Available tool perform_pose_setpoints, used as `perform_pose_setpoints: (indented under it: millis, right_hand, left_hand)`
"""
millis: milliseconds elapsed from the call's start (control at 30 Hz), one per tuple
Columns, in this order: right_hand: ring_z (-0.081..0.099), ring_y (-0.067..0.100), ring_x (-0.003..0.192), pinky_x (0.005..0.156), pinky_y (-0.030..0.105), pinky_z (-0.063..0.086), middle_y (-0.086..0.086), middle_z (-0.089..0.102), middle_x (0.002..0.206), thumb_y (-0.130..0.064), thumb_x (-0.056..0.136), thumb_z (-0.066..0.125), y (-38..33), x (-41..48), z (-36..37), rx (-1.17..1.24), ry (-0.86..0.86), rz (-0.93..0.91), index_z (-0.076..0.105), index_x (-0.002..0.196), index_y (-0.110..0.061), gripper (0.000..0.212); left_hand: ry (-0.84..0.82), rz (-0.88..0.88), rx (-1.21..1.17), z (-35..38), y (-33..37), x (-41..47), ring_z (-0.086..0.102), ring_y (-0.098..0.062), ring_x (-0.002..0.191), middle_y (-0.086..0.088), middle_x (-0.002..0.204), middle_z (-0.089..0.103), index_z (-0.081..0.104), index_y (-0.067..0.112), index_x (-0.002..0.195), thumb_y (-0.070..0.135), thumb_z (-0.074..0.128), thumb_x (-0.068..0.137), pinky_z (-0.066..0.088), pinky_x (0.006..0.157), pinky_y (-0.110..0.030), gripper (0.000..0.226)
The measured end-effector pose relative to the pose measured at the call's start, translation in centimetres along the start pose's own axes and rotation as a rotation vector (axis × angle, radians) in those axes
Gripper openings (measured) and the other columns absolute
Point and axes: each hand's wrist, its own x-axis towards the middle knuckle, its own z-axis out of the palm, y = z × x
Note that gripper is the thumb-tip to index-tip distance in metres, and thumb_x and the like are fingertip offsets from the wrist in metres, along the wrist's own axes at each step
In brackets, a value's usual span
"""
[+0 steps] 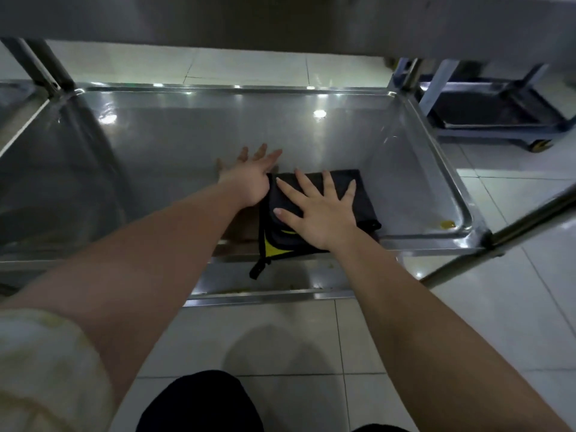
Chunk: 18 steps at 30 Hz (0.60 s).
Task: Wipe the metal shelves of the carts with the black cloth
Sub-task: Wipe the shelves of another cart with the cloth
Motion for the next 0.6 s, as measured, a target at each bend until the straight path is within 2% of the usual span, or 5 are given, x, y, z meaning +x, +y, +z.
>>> perform_pose_setpoints:
  millis: [67,167,300,400,600]
  right_hand:
    - [-0.015,0.033,0.150,0.108,0.072,-0.014,-0.019,-0.012,0.163,-0.079,0.089,0.014,0.5,-0.6,-0.2,0.017,-0.014,0.005,-0.006,0.147,-0.060,0.064]
    - [-0.015,0.030,0.150,0.110,0.070,-0.014,-0.020,-0.010,0.163,-0.078,0.090,0.016,3.9,-1.8,-0.6,0.026,-0.027,0.018,-0.005,0.148,-0.060,0.064]
    - [-0.015,0.027,0.150,0.112,0.069,-0.010,-0.021,-0.014,0.162,-0.074,0.093,0.019,12.8,-4.2,-1.3,0.043,-0.058,0.204,-0.008,0.147,-0.061,0.061]
    - [-0.014,0.029,0.150,0.111,0.070,-0.012,-0.020,-0.016,0.162,-0.073,0.093,0.019,17.6,-5.7,-1.4,0.038,-0.059,0.355,-0.010,0.145,-0.062,0.060]
    - [-0.016,0.030,0.150,0.110,0.070,-0.013,-0.020,-0.017,0.161,-0.076,0.090,0.013,17.8,-5.6,-0.9,0.003,-0.028,0.369,-0.012,0.145,-0.061,0.062]
  left_hand:
    - [0.037,-0.034,-0.023,1.0,0.4,-0.1,-0.002,-0.024,0.153,0.010,0.166,0.001,0.009,0.045,0.155,0.034,0.021,0.107,-0.005,0.114,-0.069,0.051]
    - [0.056,-0.032,0.075,1.6,0.1,-0.2,-0.003,-0.026,0.152,0.008,0.166,-0.002,0.008,0.044,0.155,0.058,0.016,0.102,-0.007,0.113,-0.067,0.055]
    - [0.052,0.001,0.144,2.0,0.2,-0.3,-0.005,-0.027,0.152,0.009,0.166,-0.007,0.002,0.050,0.153,0.077,0.017,0.091,-0.004,0.115,-0.063,0.069]
    - [0.060,-0.006,0.151,2.1,0.1,-0.1,-0.003,-0.028,0.152,0.009,0.166,-0.005,0.003,0.050,0.153,0.078,0.018,0.090,-0.003,0.116,-0.064,0.070]
    - [0.097,0.169,0.158,2.6,4.7,0.7,-0.003,-0.026,0.152,0.010,0.166,-0.001,0.007,0.049,0.154,0.065,0.022,0.098,-0.007,0.117,-0.062,0.060]
